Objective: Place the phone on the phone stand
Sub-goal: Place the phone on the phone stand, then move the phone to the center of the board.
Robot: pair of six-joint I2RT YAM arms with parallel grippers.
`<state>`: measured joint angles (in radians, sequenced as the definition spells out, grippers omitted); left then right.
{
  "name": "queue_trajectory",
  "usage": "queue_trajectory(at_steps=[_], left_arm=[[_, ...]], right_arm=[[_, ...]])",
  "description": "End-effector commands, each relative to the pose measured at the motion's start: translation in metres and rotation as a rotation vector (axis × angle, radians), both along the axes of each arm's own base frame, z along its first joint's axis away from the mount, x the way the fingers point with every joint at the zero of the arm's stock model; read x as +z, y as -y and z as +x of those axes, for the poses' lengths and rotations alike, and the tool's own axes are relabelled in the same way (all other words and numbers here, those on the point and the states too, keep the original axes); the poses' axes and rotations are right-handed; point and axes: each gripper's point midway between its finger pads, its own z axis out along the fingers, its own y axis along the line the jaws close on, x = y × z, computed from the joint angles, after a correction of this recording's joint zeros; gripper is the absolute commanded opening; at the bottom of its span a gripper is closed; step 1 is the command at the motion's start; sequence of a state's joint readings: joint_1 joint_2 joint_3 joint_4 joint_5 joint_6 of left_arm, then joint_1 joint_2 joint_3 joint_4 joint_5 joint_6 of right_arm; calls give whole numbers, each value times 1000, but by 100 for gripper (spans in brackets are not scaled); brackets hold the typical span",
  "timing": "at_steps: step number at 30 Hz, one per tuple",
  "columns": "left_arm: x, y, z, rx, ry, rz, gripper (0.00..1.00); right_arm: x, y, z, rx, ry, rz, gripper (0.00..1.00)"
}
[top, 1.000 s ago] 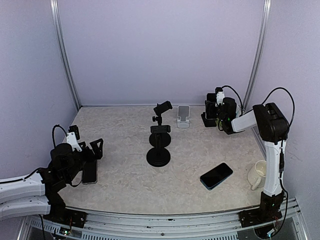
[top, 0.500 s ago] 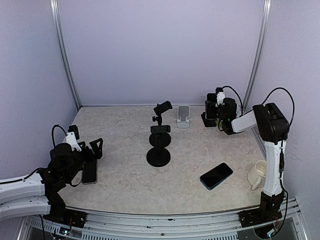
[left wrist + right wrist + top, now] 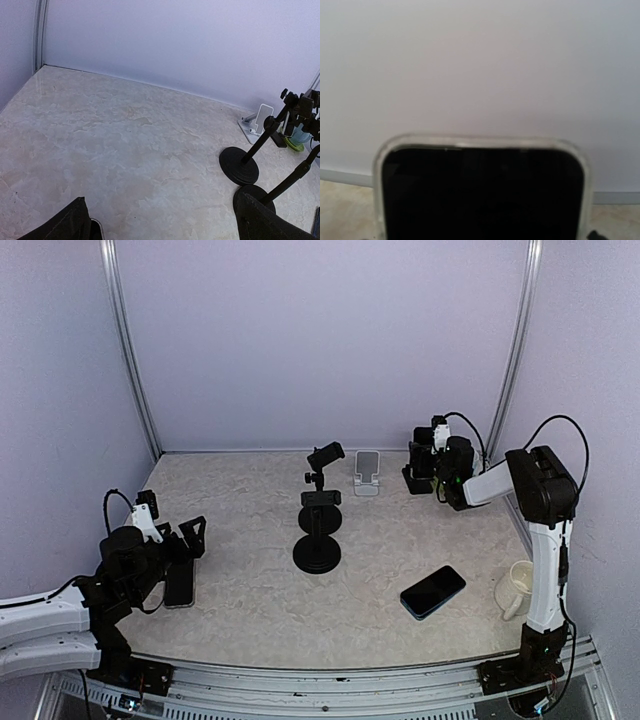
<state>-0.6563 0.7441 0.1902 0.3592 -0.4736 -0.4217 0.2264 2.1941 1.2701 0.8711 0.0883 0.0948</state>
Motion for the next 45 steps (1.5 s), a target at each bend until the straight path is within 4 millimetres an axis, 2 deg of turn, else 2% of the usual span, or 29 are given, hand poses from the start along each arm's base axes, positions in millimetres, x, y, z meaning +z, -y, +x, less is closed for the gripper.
queue_trajectory(at_steps=[1,6,27,31,42,45], left_arm=[[3,-1,0,-1,17,-20,99],[3,-2,0,1,17,-20,99],[5,-3,-1,3,23,-24,99],[4,-3,-1,4,20,-22,99],[-1,-1,0,-1,4,-17,99],[-4,0,0,-1,-6,-19,99]], right_arm=[[15,4,-1,2,32,10,94],[15,5,-2,0,30,12,100],[33,10,-13,-15,23,20,100],[41,13,-17,-28,18,31,100],[76,24,-46,-57,-14,73,100],[80,27,-55,-72,-63,87,100]])
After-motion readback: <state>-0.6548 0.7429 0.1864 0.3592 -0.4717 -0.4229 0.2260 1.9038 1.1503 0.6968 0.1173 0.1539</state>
